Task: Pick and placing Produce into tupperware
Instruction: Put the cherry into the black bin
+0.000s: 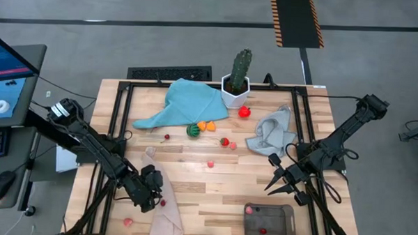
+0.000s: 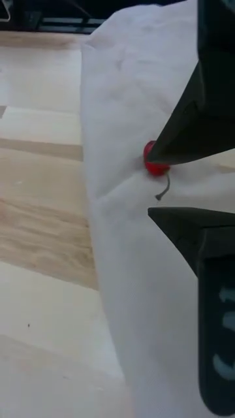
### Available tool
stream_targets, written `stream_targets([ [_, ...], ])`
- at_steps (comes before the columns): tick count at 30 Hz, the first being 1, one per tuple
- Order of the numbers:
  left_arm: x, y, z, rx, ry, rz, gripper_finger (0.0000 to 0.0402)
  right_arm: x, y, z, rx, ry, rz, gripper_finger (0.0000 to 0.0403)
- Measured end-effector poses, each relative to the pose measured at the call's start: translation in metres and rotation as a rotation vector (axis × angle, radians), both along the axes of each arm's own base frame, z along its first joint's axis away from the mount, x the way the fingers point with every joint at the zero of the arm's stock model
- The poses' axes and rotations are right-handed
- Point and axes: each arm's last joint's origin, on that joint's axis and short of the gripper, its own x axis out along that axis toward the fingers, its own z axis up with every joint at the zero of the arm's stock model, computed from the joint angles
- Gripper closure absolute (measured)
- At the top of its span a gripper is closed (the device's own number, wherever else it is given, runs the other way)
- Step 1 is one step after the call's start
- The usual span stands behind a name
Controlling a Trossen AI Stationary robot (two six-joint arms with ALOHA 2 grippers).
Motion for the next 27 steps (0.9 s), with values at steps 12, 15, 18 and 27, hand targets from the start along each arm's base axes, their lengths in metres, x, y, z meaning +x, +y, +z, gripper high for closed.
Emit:
stream_targets([
  [12, 0.005, -0.005, -0.005, -0.026, -0.008, -0.033, 0.03, 0.0, -0.001, 0.0, 0.0, 0.0, -0.007, 0.0305],
  [15, 0.002, -0.003, -0.008, 0.001, 0.025, -0.028, 0.03, 0.001, -0.001, 0.0, 0.004, 0.003, -0.012, 0.0305],
  [18, 0.0, -0.001, -0.01, 0.017, 0.063, -0.003, 0.03, 0.002, -0.002, 0.0, 0.005, 0.004, -0.016, 0.0305],
  [27, -0.001, 0.0, -0.012, -0.004, 0.093, 0.039, 0.03, 0.002, -0.002, 0.0, 0.005, 0.005, -0.017, 0.0305],
])
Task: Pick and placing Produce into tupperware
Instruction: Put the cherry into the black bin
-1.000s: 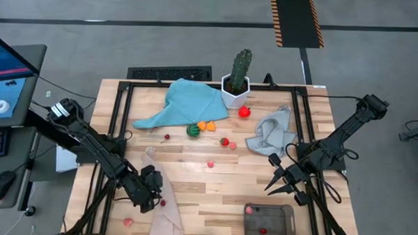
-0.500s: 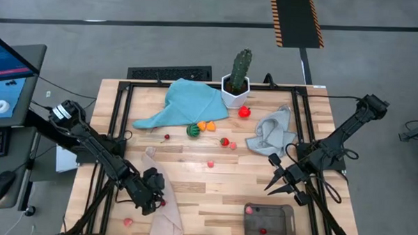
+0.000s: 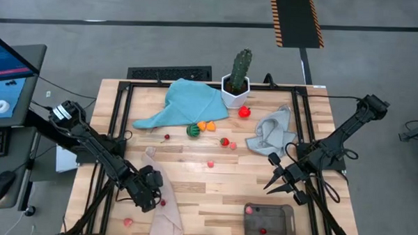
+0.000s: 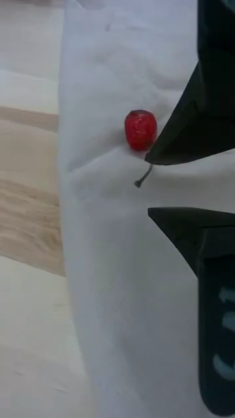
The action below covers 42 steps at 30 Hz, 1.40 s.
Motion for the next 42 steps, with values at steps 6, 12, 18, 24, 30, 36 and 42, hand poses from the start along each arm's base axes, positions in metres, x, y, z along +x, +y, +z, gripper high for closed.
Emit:
stream_targets([
  [6, 0.0, 0.0, 0.0, -0.01, 0.003, -0.006, 0.03, 0.0, 0.0, 0.0, 0.0, 0.0, 0.0, 0.0305],
  [12, 0.003, -0.002, 0.002, -0.022, -0.033, -0.01, 0.03, 0.0, 0.0, 0.0, -0.001, 0.0, 0.0, 0.0305],
  [18, 0.004, -0.001, 0.001, -0.002, -0.055, 0.032, 0.03, 0.0, 0.0, 0.0, -0.004, -0.003, 0.0, 0.0305],
  [24, 0.006, -0.003, -0.015, -0.053, 0.02, 0.241, 0.03, 0.0, 0.0, 0.0, -0.005, -0.003, 0.0, 0.0305],
  [30, 0.01, -0.007, -0.027, -0.052, 0.043, 0.284, 0.03, 0.0, 0.0, 0.0, -0.005, -0.004, 0.0, 0.0305],
  [36, 0.009, -0.007, -0.022, -0.039, 0.004, 0.239, 0.0302, 0.0, 0.0, 0.0, -0.005, -0.004, 0.0, 0.0305],
  [42, 0.008, -0.005, -0.019, -0.009, -0.019, 0.198, 0.0346, 0.0, 0.0, 0.0, -0.005, -0.004, 0.0, 0.0305],
])
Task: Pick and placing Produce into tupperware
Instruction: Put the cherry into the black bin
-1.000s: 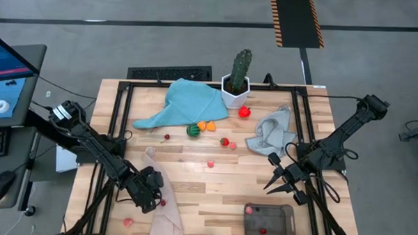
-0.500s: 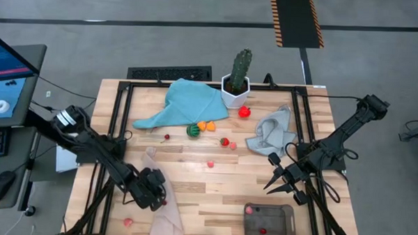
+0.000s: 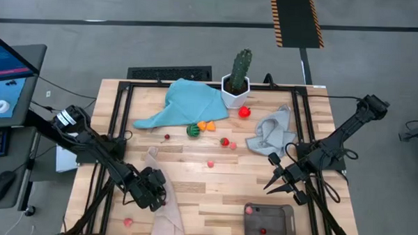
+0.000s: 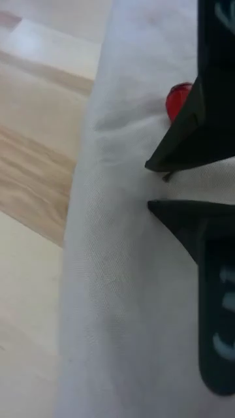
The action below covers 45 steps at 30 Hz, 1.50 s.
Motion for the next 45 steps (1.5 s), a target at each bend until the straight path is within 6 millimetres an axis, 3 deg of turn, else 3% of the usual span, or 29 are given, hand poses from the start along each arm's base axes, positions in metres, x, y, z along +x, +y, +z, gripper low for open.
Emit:
stream_targets([
  [5, 0.001, 0.001, 0.0, 0.01, -0.005, -0.003, 0.0396, 0.0, 0.0, 0.0, 0.0, 0.0, 0.0, 0.0305],
  [12, 0.003, 0.0, 0.004, 0.014, -0.025, -0.023, 0.04, 0.0, 0.0, 0.0, 0.0, 0.0, 0.0, 0.0305],
  [26, 0.013, -0.023, 0.033, -0.056, -0.075, -0.066, 0.0399, 0.0, 0.0, -0.001, 0.002, 0.008, -0.001, 0.0305],
  [31, 0.008, -0.032, 0.038, -0.076, -0.085, -0.048, 0.0367, 0.0, 0.0, -0.001, -0.002, 0.013, -0.001, 0.0305],
  [40, -0.002, -0.038, 0.036, -0.067, -0.091, 0.031, 0.0247, 0.0, -0.001, -0.001, -0.009, 0.011, -0.005, 0.0305],
  [45, -0.003, -0.035, 0.034, -0.026, -0.084, 0.035, 0.0218, 0.003, -0.004, -0.001, -0.008, 0.013, -0.029, 0.0305],
])
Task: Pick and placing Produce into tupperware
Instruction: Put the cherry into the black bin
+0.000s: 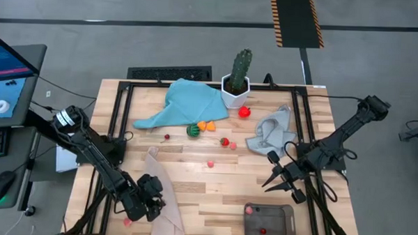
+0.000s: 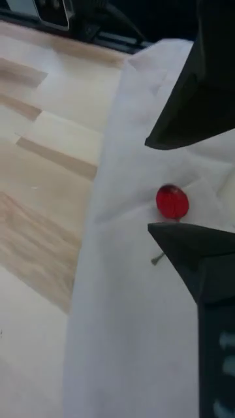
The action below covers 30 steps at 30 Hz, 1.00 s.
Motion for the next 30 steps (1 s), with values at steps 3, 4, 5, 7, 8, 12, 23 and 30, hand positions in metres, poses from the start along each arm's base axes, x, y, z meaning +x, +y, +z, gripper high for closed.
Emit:
stream_targets([
  [3, -0.001, -0.001, 0.0, 0.001, 0.004, -0.006, 0.0219, 0.001, -0.002, -0.001, 0.001, 0.007, -0.011, 0.0305],
  [4, -0.002, -0.001, -0.001, -0.003, 0.013, -0.013, 0.0222, 0.001, -0.002, -0.001, 0.0, 0.009, -0.013, 0.0305],
  [5, -0.002, -0.002, -0.002, -0.005, 0.02, -0.019, 0.0225, 0.001, -0.002, -0.001, 0.0, 0.009, -0.013, 0.0305],
  [7, -0.004, -0.005, -0.006, -0.003, 0.035, -0.027, 0.0232, 0.001, -0.002, -0.001, 0.0, 0.009, -0.013, 0.0305],
  [8, -0.004, -0.006, -0.009, -0.007, 0.05, -0.03, 0.0235, 0.001, -0.002, -0.001, 0.0, 0.009, -0.013, 0.0305],
  [12, -0.003, -0.01, -0.022, -0.006, 0.096, -0.032, 0.0249, 0.001, -0.002, -0.001, 0.001, 0.009, -0.012, 0.0305],
  [23, 0.0, -0.01, -0.023, -0.013, 0.073, 0.004, 0.0274, 0.001, -0.002, 0.0, 0.003, 0.007, -0.01, 0.0305],
  [30, 0.003, -0.006, -0.024, 0.004, 0.063, 0.038, 0.0275, 0.001, -0.002, 0.0, 0.002, 0.008, -0.01, 0.0305],
])
